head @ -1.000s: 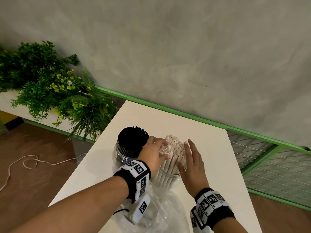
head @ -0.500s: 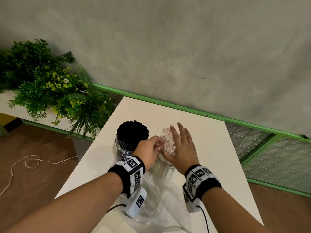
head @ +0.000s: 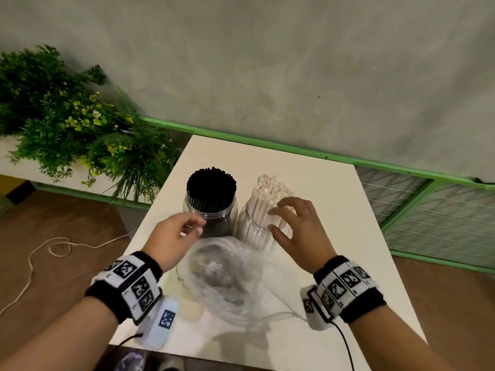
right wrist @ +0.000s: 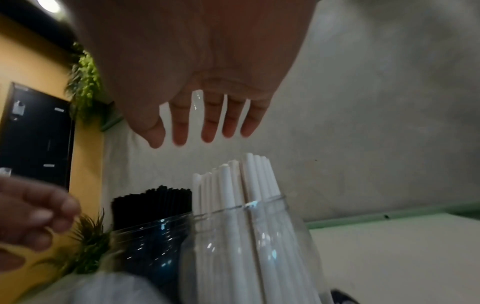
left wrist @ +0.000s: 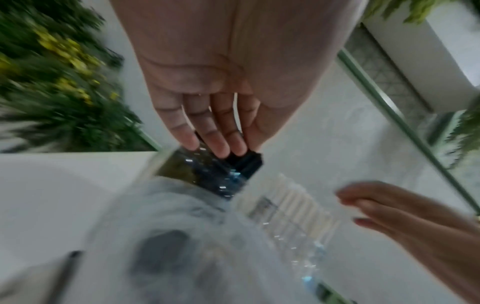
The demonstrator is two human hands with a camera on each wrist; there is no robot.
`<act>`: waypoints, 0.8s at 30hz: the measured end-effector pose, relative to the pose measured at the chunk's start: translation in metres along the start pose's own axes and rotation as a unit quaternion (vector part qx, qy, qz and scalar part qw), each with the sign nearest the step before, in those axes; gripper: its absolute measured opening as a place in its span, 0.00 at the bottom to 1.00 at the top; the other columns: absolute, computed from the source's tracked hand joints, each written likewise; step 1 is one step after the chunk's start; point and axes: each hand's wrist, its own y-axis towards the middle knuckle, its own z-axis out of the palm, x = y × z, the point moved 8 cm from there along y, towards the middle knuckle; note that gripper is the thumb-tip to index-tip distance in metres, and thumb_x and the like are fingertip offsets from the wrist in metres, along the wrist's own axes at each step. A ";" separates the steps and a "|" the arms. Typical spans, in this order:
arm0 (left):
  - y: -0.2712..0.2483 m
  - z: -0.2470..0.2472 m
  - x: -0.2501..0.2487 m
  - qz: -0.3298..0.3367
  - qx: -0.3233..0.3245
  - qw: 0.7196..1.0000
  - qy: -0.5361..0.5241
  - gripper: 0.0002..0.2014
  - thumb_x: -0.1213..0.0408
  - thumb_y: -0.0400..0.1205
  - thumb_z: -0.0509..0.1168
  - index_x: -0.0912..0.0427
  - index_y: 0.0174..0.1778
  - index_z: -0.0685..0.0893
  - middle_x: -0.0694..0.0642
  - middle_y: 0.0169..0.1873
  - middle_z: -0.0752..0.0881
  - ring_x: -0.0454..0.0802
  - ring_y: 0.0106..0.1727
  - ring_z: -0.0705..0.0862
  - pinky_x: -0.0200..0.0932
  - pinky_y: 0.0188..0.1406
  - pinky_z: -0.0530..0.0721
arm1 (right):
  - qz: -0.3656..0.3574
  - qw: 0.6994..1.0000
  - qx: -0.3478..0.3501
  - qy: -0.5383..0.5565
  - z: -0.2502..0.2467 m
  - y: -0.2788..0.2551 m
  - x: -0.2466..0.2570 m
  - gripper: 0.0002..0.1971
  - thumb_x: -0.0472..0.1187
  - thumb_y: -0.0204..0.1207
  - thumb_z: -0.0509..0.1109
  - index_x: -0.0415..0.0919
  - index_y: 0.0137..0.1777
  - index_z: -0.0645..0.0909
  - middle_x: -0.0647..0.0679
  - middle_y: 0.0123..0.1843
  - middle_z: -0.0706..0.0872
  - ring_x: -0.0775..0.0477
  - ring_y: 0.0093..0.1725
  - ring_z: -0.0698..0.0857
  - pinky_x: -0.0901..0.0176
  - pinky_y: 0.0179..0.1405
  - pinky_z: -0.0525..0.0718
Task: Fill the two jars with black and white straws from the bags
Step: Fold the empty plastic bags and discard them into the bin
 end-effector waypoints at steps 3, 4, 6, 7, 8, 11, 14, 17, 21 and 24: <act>-0.013 -0.013 0.046 -0.100 -0.001 0.994 0.053 0.08 0.62 0.80 0.68 0.52 0.54 0.84 0.53 0.53 0.83 0.50 0.47 0.83 0.42 0.50 0.77 | 0.022 0.993 0.109 0.040 0.019 -0.045 0.007 0.16 0.58 0.76 0.62 0.51 0.54 0.84 0.51 0.59 0.77 0.45 0.56 0.75 0.50 0.55 0.79; -0.017 -0.007 0.061 -0.144 0.027 0.988 0.041 0.10 0.59 0.81 0.67 0.53 0.57 0.83 0.54 0.54 0.83 0.52 0.51 0.83 0.45 0.55 0.77 | 0.058 0.985 0.159 0.026 0.030 -0.060 0.005 0.18 0.60 0.75 0.62 0.52 0.58 0.82 0.50 0.63 0.74 0.45 0.59 0.75 0.50 0.56 0.80; -0.026 0.011 0.078 -0.235 0.087 0.967 -0.050 0.09 0.56 0.83 0.63 0.53 0.57 0.81 0.56 0.53 0.83 0.54 0.52 0.82 0.48 0.57 0.77 | 0.158 0.962 0.221 -0.025 0.045 -0.088 -0.006 0.25 0.61 0.73 0.67 0.52 0.67 0.73 0.51 0.68 0.66 0.45 0.63 0.72 0.49 0.53 0.82; -0.031 0.020 0.079 -0.277 0.110 0.948 -0.112 0.07 0.57 0.84 0.61 0.54 0.54 0.80 0.57 0.49 0.83 0.54 0.47 0.82 0.48 0.52 0.77 | 0.211 0.948 0.236 -0.044 0.049 -0.101 -0.012 0.29 0.60 0.72 0.70 0.50 0.70 0.68 0.51 0.69 0.64 0.44 0.64 0.70 0.49 0.51 0.82; -0.035 0.028 0.079 -0.307 0.121 0.930 -0.163 0.07 0.58 0.85 0.59 0.55 0.52 0.80 0.56 0.46 0.83 0.52 0.42 0.81 0.46 0.46 0.77 | 0.259 0.932 0.247 -0.058 0.051 -0.112 -0.017 0.32 0.58 0.71 0.73 0.49 0.71 0.65 0.50 0.70 0.62 0.43 0.64 0.71 0.49 0.49 0.83; -0.040 0.032 0.072 -0.338 0.115 0.906 -0.227 0.05 0.65 0.85 0.59 0.56 0.45 0.80 0.54 0.37 0.83 0.50 0.36 0.80 0.42 0.37 0.77 | 0.344 0.903 0.250 -0.058 0.054 -0.135 -0.021 0.31 0.48 0.72 0.75 0.45 0.70 0.64 0.47 0.67 0.66 0.39 0.52 0.81 0.48 0.46 0.83; -0.044 0.031 0.071 -0.334 0.121 0.909 -0.216 0.06 0.69 0.83 0.62 0.57 0.42 0.80 0.54 0.35 0.81 0.49 0.35 0.79 0.43 0.36 0.80 | 0.341 0.922 0.183 -0.018 0.050 -0.138 -0.011 0.22 0.36 0.72 0.71 0.42 0.64 0.68 0.45 0.63 0.71 0.38 0.40 0.83 0.45 0.41 0.84; -0.049 0.030 0.068 -0.335 0.135 0.901 -0.242 0.06 0.71 0.82 0.63 0.58 0.40 0.77 0.55 0.35 0.81 0.49 0.35 0.80 0.45 0.36 0.83 | 0.302 0.948 0.096 0.014 0.036 -0.132 0.005 0.17 0.32 0.73 0.69 0.39 0.60 0.69 0.46 0.59 0.72 0.38 0.37 0.83 0.44 0.37 0.83; -0.055 0.027 0.068 -0.338 0.125 0.881 -0.306 0.10 0.72 0.79 0.67 0.57 0.51 0.75 0.57 0.36 0.82 0.48 0.33 0.79 0.39 0.29 0.83 | 0.271 0.959 0.026 0.082 0.022 -0.131 0.022 0.11 0.31 0.79 0.63 0.47 0.56 0.70 0.56 0.56 0.72 0.46 0.43 0.86 0.44 0.40 0.84; -0.058 0.023 0.065 -0.320 0.140 0.888 -0.297 0.08 0.69 0.78 0.70 0.57 0.49 0.78 0.55 0.35 0.81 0.46 0.34 0.77 0.37 0.33 0.79 | 0.243 0.962 -0.001 0.124 0.016 -0.125 0.035 0.13 0.30 0.82 0.58 0.53 0.52 0.70 0.55 0.56 0.74 0.56 0.44 0.87 0.41 0.39 0.87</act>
